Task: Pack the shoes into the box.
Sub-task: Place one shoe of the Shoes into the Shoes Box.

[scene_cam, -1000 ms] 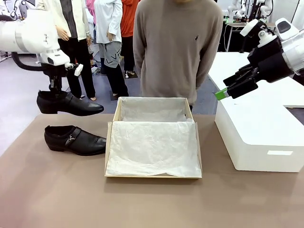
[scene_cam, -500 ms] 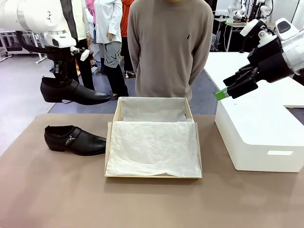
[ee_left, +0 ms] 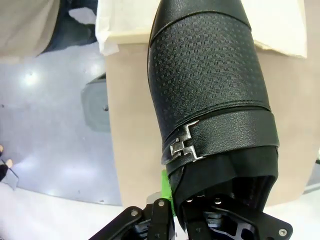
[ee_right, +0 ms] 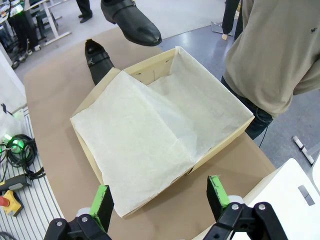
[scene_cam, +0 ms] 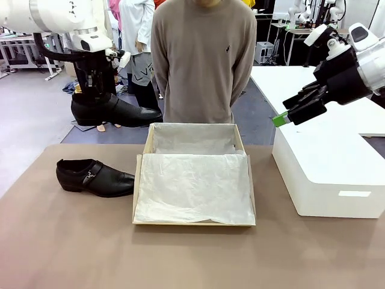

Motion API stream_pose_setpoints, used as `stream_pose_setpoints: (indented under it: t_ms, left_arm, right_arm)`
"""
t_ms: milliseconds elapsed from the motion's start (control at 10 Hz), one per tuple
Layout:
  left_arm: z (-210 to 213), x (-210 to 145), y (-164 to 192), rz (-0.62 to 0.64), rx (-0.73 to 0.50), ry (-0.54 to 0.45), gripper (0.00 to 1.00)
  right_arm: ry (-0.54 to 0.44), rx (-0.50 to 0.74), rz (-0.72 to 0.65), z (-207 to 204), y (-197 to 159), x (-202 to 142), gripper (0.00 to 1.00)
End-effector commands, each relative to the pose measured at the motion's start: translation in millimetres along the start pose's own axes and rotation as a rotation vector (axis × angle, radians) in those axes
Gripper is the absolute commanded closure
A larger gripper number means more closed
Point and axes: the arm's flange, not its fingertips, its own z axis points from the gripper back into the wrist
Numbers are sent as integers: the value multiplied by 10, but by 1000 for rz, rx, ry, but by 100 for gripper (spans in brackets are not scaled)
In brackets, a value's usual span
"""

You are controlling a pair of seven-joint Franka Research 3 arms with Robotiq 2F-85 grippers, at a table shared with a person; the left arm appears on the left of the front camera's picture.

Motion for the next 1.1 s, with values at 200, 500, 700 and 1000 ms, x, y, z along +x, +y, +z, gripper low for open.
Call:
stream_pose_setpoints:
  t_ms: [200,500,700,1000]
  left_arm:
    - [-44,35,-35,-5,-9,-1,100]
    - [-44,35,-35,-5,-9,-1,100]
    - [-97,41,-50,-5,-21,-2,100]
    - [32,497,-45,-12,-18,-11,100]
  right_arm:
    - [-13,13,4,-10,-11,2,0]
    - [-13,13,4,-10,-11,2,0]
    - [-13,13,4,-10,-11,2,0]
    - [-13,13,4,-10,-11,2,0]
